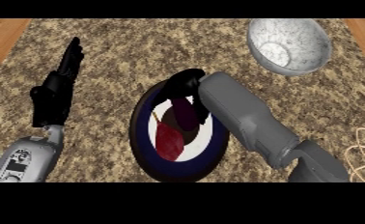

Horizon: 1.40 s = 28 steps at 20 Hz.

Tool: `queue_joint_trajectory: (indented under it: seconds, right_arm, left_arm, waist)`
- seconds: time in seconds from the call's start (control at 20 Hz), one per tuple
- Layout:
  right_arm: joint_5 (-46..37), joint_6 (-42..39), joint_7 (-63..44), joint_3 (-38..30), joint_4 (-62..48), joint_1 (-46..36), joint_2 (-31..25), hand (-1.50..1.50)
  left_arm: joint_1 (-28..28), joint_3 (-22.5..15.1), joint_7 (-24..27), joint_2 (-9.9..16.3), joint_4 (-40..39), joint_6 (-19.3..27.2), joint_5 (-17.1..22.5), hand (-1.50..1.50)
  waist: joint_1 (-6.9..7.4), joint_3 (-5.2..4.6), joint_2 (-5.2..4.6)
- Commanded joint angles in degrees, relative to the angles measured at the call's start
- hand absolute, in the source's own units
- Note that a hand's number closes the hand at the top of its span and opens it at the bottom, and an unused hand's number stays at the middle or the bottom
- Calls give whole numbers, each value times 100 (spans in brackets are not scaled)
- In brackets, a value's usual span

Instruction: Pick the eggplant from the plate and place it in the bowl

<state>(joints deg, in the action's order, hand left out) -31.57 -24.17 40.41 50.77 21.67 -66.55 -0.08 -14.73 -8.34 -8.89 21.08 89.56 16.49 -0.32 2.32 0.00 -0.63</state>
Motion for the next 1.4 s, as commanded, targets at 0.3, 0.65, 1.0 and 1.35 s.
queue_joint_trajectory:
  seconds: [0.3, 0.65, 1.0, 1.35]
  right_arm:
    - [-204, 487, 613, 276, 211, 351, 7, 150]
    - [-84, 499, 1114, -56, -79, 121, 8, 150]
    - [581, 1134, -1586, -744, 735, 909, 8, 150]
    - [1489, 2437, -3235, -1491, 1836, 1709, 8, 150]
  left_arm:
    - [-145, -36, -126, -253, 28, 27, -256, 0]
    - [-146, 186, -169, -146, -46, -189, -246, 0]
    - [215, 354, -146, -97, 109, -108, -242, 0]
    - [434, 419, -138, -125, 0, -66, -213, 0]
  waist:
    - [43, 1, -17]
    - [15, 2, -14]
    - [-334, -4, 231]
    - [-620, -1, 356]
